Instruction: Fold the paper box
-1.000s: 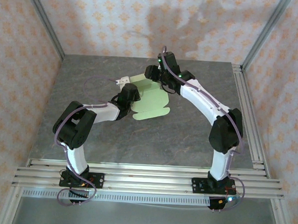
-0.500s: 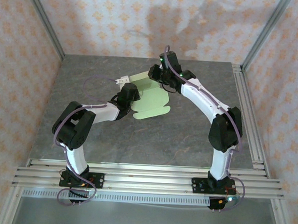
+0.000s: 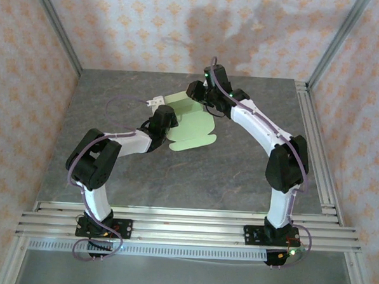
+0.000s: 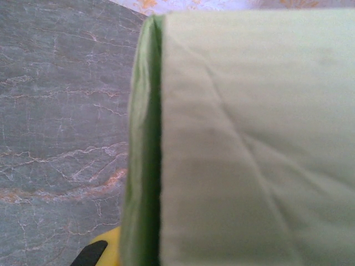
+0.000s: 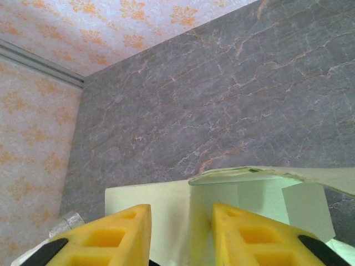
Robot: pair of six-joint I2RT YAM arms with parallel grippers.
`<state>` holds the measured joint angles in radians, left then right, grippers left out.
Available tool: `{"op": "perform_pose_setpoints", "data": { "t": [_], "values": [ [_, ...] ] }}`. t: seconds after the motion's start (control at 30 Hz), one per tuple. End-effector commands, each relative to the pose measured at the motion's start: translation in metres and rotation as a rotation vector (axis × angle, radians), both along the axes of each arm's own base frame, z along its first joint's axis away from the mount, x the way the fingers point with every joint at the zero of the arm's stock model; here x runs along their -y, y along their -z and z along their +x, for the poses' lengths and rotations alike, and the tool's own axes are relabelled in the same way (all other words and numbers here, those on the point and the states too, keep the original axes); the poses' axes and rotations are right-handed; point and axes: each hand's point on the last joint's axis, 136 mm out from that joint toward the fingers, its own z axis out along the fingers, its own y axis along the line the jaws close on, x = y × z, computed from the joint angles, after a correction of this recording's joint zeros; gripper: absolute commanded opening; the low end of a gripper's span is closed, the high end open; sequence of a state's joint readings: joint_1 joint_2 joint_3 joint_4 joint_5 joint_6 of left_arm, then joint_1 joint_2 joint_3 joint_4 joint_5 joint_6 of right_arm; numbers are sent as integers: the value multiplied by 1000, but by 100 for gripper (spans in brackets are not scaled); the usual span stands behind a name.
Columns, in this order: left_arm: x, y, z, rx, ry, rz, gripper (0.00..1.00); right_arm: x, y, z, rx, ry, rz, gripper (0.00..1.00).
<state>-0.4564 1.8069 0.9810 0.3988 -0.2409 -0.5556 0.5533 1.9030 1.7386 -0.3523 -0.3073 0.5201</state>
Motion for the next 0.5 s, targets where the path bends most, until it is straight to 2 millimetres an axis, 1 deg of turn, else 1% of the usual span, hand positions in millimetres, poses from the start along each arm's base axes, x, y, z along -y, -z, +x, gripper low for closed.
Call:
{"op": "perform_pose_setpoints", "data": {
  "t": [0.0,0.07,0.2,0.27,0.37,0.47],
  "values": [
    [-4,-10,-1,13,-21,14,0,6,-20,0,57,13,15,36],
    [-4,-9,-2,7,-23,14,0,8,-25,-4,77,9,9,39],
    [-3,-6,-1,-11,-17,9,0,23,-43,-18,150,4,-21,49],
    [0,-5,-1,-16,-2,3,0,37,-51,-26,195,22,-61,55],
    [8,-5,-1,-12,56,-25,0,62,-62,-37,256,58,-103,58],
    [17,-1,-1,-37,111,-39,0,92,-68,-42,281,98,-106,60]
  ]
}}
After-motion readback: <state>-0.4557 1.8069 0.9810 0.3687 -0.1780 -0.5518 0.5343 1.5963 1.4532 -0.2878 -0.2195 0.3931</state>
